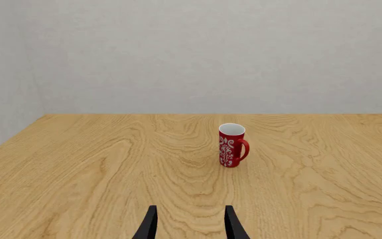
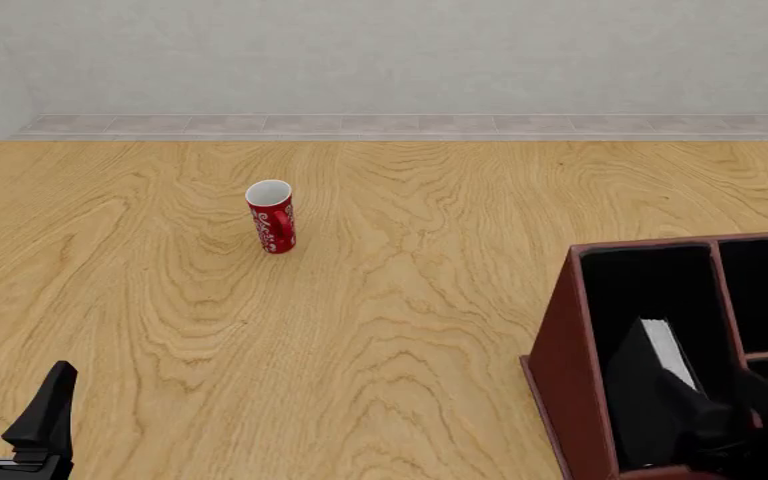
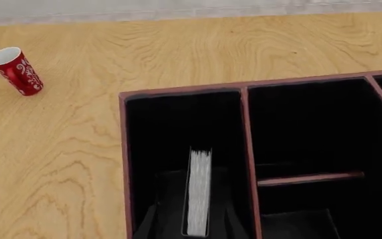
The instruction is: Pick up the book and place it in the left compartment of the caddy.
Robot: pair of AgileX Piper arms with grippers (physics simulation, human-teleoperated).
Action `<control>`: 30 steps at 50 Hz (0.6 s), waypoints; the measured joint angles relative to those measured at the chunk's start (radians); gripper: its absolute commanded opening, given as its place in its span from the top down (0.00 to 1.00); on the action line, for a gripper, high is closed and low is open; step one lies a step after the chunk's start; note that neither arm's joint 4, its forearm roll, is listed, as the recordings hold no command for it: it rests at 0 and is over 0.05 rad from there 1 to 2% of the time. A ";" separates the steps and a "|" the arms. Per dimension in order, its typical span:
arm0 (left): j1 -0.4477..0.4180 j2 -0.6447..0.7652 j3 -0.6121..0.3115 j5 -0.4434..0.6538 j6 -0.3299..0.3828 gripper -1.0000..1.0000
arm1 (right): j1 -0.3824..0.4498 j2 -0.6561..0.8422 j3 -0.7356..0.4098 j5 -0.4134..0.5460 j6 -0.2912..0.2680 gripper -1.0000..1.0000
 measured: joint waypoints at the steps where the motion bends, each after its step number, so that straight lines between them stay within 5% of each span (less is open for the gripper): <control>1: 0.000 0.000 0.000 0.000 0.000 0.00 | 0.001 -0.001 -0.006 0.004 -0.001 0.00; 30: 0.000 0.000 0.000 0.000 0.000 0.00 | 0.016 -0.049 -0.160 0.133 -0.024 0.00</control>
